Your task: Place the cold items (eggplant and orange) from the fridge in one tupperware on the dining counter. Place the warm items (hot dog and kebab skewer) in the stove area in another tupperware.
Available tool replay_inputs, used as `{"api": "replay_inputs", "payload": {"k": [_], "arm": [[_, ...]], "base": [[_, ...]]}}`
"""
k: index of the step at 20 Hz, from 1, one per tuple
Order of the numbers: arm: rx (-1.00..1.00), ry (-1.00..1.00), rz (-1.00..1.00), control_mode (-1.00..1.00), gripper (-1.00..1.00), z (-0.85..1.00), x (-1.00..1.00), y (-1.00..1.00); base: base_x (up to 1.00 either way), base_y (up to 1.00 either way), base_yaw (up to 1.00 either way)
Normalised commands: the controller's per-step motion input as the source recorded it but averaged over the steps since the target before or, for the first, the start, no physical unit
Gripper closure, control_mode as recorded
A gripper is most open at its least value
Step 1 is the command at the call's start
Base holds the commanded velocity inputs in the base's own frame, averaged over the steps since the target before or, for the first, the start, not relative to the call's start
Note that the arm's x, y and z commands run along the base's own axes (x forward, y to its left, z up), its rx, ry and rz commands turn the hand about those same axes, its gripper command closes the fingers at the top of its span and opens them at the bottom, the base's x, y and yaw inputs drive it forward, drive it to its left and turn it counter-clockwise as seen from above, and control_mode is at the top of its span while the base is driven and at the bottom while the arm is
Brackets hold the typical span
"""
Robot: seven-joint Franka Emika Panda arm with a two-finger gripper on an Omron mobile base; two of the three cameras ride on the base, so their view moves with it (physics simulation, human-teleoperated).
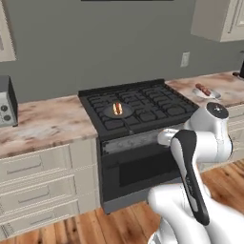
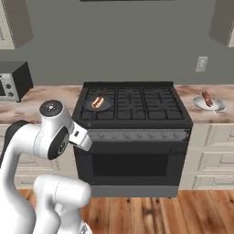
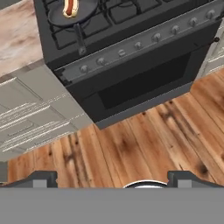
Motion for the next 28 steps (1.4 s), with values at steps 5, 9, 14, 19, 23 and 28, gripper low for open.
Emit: {"api": "replay_inputs", "payload": {"k": [5,9,14,19,23,28], "arm": [[0.0,0.0,0.0,1.0,-1.0,0.0,0.0,0.0],[0.0,0.0,0.0,1.0,-1.0,0.0,0.0,0.0],[0.0,0.0,0.0,1.0,-1.0,0.0,0.0,0.0],[0.0,0.0,0.0,1.0,-1.0,0.0,0.0,0.0],[0.0,0.0,0.0,1.0,-1.0,0.0,0.0,0.0],[0.0,0.0,0.0,1.0,-1.0,0.0,0.0,0.0]], "base": [[0.55,-0.16,0.34],[0.37,-0.39,0.3],[0.36,-0.48,0.23],[0.59,-0.09,0.05],[0.61,0.0,0.0],[0.51,0.0,0.0]]}}
